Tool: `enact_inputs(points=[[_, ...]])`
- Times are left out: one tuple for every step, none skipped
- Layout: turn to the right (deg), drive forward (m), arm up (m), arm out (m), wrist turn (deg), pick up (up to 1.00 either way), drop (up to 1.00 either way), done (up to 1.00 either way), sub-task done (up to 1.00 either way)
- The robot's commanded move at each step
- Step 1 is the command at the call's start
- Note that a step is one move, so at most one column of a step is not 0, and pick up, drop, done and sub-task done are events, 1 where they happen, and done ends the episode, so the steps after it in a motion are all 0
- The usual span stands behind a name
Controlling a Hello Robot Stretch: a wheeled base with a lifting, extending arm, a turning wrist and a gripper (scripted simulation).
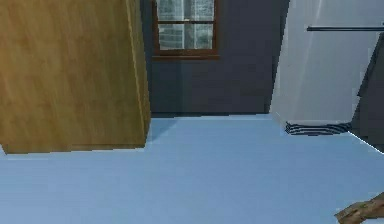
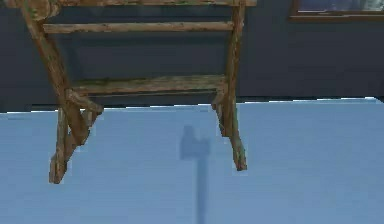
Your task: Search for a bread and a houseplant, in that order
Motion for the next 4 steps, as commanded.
enact_inputs(points=[[-45.0,0.00,0.00,0.00,0.0,0.00,0.00,0.00,0.00],[-9.0,0.00,0.00,0.00,0.0,0.00,0.00,0.00,0.00],[0.0,1.00,0.00,0.00,0.0,0.00,0.00,0.00,0.00],[0.0,0.30,0.00,0.00,0.0,0.00,0.00,0.00,0.00]])
